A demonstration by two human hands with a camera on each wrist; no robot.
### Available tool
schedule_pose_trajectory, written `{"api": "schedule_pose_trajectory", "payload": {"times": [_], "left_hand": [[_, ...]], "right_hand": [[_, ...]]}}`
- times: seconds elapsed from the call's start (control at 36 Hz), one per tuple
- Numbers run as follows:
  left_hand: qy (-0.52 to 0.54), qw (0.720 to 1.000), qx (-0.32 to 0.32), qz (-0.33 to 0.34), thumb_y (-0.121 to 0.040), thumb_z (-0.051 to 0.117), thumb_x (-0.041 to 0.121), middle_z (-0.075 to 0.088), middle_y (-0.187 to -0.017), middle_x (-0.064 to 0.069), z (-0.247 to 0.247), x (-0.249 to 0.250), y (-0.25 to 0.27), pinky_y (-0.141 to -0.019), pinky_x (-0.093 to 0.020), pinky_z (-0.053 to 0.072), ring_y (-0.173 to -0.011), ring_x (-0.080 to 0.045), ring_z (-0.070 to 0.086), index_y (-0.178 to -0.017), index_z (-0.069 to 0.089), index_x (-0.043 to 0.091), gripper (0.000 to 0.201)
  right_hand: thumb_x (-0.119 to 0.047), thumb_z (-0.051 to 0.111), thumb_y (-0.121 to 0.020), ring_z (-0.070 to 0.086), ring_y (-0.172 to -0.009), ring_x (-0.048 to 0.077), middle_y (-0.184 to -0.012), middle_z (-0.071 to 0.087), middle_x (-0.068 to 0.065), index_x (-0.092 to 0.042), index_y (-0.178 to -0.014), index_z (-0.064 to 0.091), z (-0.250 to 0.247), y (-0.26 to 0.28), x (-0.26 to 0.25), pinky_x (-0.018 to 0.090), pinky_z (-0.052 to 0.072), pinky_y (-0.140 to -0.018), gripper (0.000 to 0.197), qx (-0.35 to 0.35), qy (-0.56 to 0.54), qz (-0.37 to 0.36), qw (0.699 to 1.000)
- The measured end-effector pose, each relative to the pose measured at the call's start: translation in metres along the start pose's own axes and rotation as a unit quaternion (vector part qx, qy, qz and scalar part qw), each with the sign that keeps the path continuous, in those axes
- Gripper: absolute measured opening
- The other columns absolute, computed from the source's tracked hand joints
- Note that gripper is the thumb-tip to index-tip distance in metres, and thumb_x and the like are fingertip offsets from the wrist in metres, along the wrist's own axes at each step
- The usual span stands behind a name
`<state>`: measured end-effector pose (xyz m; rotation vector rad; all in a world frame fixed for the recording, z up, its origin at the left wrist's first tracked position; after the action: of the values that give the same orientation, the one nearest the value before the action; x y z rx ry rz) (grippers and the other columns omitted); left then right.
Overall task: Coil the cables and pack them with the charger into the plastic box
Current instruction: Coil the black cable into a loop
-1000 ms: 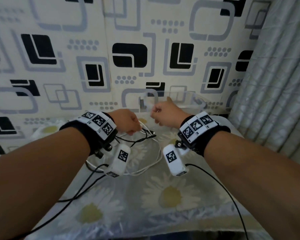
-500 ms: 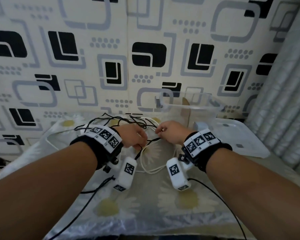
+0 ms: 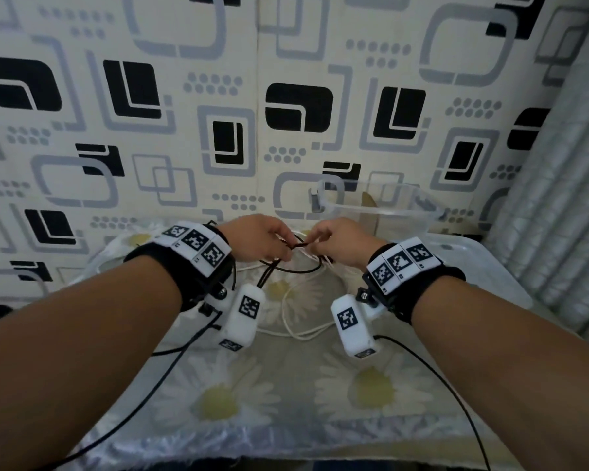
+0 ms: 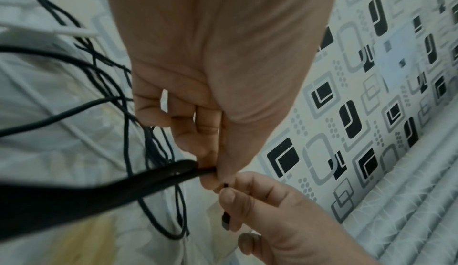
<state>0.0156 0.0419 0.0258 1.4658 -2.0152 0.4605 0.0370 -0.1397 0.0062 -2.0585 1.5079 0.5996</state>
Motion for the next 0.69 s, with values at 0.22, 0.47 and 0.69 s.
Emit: {"api": "schedule_pose_trajectory", "payload": {"times": [0.22,0.47,0.69], "left_hand": [[0.011,0.999,0.04,-0.006,-0.091,0.062,0.031,0.07,-0.103,0.003,-0.021,-0.004,0.005,-0.073,-0.025,0.049,-0.081,-0.006,0.063,-0.107,0.064,0.029,0.017],[0.027,0.998,0.011,-0.06,-0.096,0.056,0.03,0.072,-0.091,0.005,-0.032,-0.009,0.017,-0.071,-0.025,0.047,-0.076,-0.008,0.062,-0.1,0.066,0.019,0.015],[-0.02,0.994,-0.065,-0.09,-0.078,0.071,0.054,0.069,-0.07,0.015,-0.034,-0.019,0.033,-0.071,-0.025,0.047,-0.076,-0.005,0.064,-0.092,0.068,0.021,0.036]], "right_hand": [[-0.025,0.069,-0.087,0.047,-0.064,0.003,-0.071,0.052,-0.011,-0.019,-0.087,0.067,-0.02,-0.003,-0.014,0.023,0.036,-0.062,0.006,0.069,0.007,-0.036,0.997],[-0.029,0.066,-0.088,0.055,-0.082,0.015,-0.078,0.055,-0.01,-0.022,-0.08,0.064,-0.037,-0.007,-0.011,0.03,0.045,-0.078,0.01,0.135,0.007,-0.009,0.991],[-0.022,0.063,-0.09,0.047,-0.058,0.005,-0.067,0.053,-0.013,-0.01,-0.081,0.066,-0.044,-0.007,-0.017,0.028,0.041,-0.065,0.015,0.198,-0.051,-0.01,0.979]]}}
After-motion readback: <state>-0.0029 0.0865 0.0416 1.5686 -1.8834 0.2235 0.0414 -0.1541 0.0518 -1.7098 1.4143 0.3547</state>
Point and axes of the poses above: each hand's wrist, its own y-axis away from the middle knuckle, its own z-axis out of the palm, x = y × z, the point moved 1 cm from there along -y, towards the middle knuckle
